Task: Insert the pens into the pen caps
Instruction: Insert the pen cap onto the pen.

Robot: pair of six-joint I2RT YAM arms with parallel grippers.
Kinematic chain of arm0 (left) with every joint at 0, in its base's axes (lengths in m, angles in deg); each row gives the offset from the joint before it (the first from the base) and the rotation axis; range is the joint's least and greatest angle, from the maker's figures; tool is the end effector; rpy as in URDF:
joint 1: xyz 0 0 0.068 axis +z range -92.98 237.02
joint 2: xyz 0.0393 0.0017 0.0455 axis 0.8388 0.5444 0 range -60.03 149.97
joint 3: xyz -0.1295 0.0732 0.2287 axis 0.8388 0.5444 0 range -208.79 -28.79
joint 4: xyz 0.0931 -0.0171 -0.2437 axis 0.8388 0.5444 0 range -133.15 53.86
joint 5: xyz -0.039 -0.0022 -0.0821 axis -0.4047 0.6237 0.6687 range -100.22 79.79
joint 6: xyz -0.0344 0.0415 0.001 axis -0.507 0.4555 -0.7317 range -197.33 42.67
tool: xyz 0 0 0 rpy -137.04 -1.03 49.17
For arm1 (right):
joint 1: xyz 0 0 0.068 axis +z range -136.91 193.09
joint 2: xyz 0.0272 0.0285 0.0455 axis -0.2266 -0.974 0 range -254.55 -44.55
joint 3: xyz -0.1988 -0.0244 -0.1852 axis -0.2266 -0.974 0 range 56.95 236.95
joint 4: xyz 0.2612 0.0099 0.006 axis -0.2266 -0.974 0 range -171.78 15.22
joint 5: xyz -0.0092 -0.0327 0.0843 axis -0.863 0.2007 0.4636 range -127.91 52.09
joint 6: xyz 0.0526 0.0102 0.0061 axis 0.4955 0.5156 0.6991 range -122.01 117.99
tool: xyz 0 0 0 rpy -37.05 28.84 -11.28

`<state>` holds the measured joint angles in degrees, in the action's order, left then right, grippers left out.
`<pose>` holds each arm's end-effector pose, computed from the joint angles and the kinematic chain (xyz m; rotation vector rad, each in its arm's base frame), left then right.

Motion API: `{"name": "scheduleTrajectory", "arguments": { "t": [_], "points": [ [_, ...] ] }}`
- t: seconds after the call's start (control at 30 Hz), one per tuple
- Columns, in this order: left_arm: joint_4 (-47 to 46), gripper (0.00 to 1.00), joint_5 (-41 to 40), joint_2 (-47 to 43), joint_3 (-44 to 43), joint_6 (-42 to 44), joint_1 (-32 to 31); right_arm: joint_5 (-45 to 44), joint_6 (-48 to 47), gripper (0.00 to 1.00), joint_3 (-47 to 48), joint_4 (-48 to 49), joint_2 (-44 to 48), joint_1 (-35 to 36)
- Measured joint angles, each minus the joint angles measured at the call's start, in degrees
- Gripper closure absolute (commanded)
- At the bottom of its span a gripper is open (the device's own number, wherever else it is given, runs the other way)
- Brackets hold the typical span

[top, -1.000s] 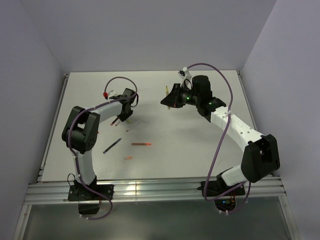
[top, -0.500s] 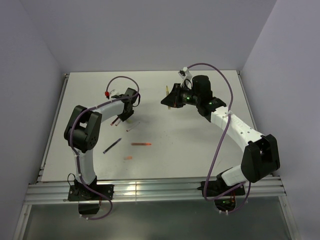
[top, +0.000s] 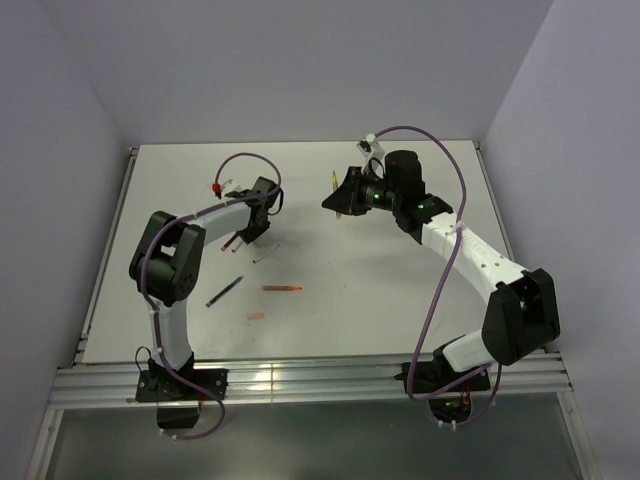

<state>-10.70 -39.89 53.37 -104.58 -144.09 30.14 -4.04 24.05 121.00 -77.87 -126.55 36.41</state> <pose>0.3570 -0.1611 0.1552 -0.9732 2.3373 0.1343 0.2965 0.1494 0.3193 -0.3705 2.0120 1.1285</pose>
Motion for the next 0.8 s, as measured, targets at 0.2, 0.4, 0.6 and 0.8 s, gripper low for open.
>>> {"name": "scheduleTrajectory", "arguments": {
  "t": [0.2, 0.4, 0.6, 0.8],
  "points": [
    [0.1, 0.61, 0.0, 0.0, 0.0, -0.1, -0.6, 0.0, 0.0, 1.0, 0.0, 0.0, 0.0, -0.1],
    [0.2, 0.63, 0.0, 0.0, 0.0, -0.1, -0.8, 0.0, 0.0, 1.0, 0.0, 0.0, 0.0, -0.1],
    [1.6, 0.8, -0.3, 0.5, -0.5, 0.1, -0.8, 0.0, 0.0, 1.0, 0.0, 0.0, 0.0, -0.1],
    [2.1, 1.0, 0.0, 0.9, -1.2, 0.7, -0.9, 0.0, 0.0, 1.0, 0.0, -0.2, 0.0, -0.1]
  ]
}}
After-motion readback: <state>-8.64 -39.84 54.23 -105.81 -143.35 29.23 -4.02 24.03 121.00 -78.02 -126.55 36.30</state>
